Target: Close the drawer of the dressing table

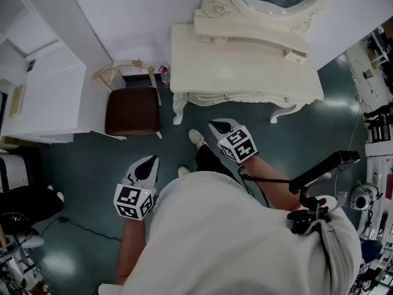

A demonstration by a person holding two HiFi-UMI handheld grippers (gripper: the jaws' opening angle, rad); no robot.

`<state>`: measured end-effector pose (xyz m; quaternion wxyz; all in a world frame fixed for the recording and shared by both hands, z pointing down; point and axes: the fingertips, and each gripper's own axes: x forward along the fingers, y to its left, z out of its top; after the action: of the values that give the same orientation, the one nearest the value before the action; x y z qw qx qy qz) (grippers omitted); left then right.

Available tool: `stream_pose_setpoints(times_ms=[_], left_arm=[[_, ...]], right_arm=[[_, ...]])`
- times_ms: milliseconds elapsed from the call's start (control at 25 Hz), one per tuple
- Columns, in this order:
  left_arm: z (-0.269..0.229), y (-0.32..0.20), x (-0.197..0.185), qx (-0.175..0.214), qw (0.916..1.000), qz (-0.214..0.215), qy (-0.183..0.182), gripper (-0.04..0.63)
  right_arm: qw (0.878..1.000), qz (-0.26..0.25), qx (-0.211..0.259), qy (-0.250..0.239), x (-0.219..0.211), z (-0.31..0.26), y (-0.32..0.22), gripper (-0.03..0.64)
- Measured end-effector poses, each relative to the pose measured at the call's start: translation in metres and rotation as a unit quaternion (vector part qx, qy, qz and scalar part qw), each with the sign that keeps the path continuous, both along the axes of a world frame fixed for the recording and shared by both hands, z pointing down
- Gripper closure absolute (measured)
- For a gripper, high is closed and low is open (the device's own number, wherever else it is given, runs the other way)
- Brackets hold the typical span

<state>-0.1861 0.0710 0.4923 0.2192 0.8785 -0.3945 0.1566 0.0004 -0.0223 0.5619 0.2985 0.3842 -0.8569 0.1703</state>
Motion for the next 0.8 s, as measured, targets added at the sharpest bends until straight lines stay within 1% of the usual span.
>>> stream_pose_setpoints(times_ms=[360, 800], left_arm=[[0.005, 0.005, 0.003, -0.002, 1.0000, -0.001, -0.002, 0.592], [0.010, 0.014, 0.010, -0.011, 0.9999, 0.009, 0.004, 0.592]], right_arm=[[1.000, -0.013, 0.012, 0.006, -0.001, -0.007, 0.004, 0.617], [1.000, -0.019, 0.011, 0.017, 0.000, -0.008, 0.018, 0.617]])
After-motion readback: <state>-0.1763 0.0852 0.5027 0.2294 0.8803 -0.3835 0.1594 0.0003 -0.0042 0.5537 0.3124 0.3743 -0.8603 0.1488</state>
